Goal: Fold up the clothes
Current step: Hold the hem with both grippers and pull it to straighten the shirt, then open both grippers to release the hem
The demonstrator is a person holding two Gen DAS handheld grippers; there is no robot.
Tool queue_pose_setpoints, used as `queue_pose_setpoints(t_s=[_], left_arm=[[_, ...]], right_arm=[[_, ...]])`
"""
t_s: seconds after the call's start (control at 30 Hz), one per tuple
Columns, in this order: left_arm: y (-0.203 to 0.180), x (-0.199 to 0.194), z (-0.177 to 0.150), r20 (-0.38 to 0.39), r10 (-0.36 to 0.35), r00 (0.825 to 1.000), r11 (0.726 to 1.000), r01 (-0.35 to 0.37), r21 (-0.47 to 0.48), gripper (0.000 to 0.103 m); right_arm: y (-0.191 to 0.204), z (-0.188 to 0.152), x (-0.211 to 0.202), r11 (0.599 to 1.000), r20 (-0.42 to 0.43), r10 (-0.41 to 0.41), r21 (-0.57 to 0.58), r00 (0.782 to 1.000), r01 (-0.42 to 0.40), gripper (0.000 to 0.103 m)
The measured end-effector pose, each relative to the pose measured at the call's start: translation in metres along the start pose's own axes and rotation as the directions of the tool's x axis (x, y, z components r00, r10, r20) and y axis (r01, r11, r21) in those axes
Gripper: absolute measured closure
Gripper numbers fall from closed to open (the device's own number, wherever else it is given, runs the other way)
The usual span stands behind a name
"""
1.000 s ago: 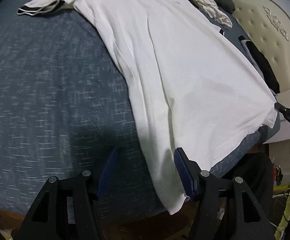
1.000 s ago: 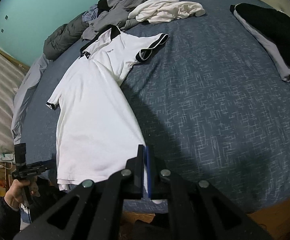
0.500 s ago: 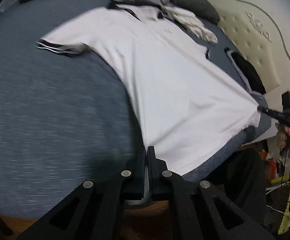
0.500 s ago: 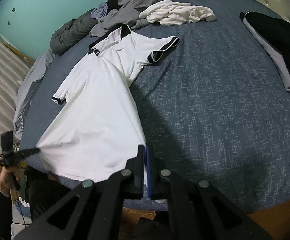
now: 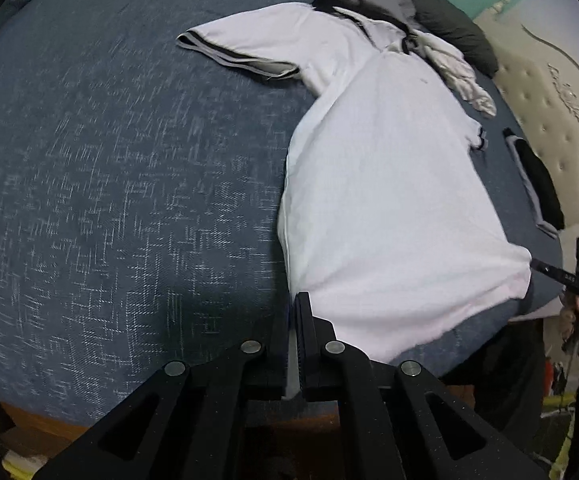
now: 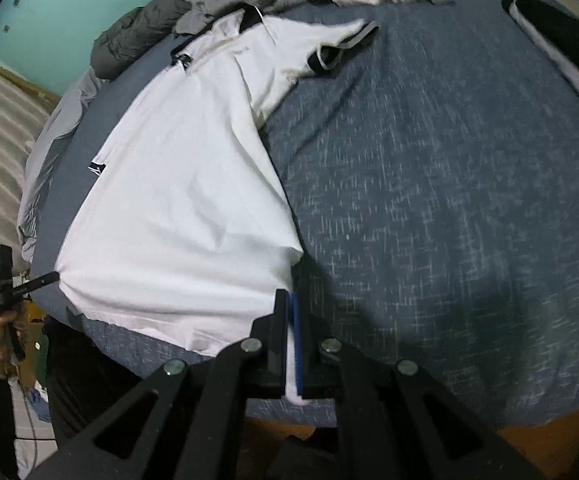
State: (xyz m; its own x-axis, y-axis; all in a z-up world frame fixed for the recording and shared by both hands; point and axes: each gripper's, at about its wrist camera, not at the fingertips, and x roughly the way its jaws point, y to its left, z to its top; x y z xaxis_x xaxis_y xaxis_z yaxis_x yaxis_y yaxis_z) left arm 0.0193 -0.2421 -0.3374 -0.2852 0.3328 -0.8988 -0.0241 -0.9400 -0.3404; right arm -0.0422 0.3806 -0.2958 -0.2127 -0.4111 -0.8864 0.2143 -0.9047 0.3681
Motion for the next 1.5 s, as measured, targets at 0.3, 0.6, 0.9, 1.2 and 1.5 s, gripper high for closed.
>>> queue_pose_setpoints(t_s=[0.3,0.6,0.9,1.2,1.5], left_arm=[[-0.003,0.003,-0.018,-0.035,0.031,0.999,0.997,-0.028,0.067,0.057],[-0.021,0.03,-0.032,-0.099,0.002,0.995,0.99,0.012,0.14,0.08],[-0.028,-0.005,-0.033,-0.088,-0.011,0.996,0.983,0.027,0.184,0.099],[-0.033,-0.048,-0.043,-0.09,-0.032,0.995,0.979,0.049,0.199,0.099],[-0.016,-0.001,-0.045,-0.186,0.068,0.98,0.989,-0.041,0.145,0.093]], right_arm=[[-0.012,-0.015,-0.003,0.999,-0.055,0.008,-0.048,0.998,-0.011,0.06],[-0.007,-0.021,0.03,0.998,-0.122,0.005,-0.056,0.993,-0.012,0.07],[0.003,-0.03,0.004,0.995,-0.089,0.042,-0.088,0.995,-0.05,0.1],[0.015,-0.055,-0.041,0.979,-0.104,-0.007,-0.202,0.995,-0.014,0.1],[-0.004,-0.059,-0.01,0.993,-0.182,-0.017,-0.118,0.983,-0.005,0.098]])
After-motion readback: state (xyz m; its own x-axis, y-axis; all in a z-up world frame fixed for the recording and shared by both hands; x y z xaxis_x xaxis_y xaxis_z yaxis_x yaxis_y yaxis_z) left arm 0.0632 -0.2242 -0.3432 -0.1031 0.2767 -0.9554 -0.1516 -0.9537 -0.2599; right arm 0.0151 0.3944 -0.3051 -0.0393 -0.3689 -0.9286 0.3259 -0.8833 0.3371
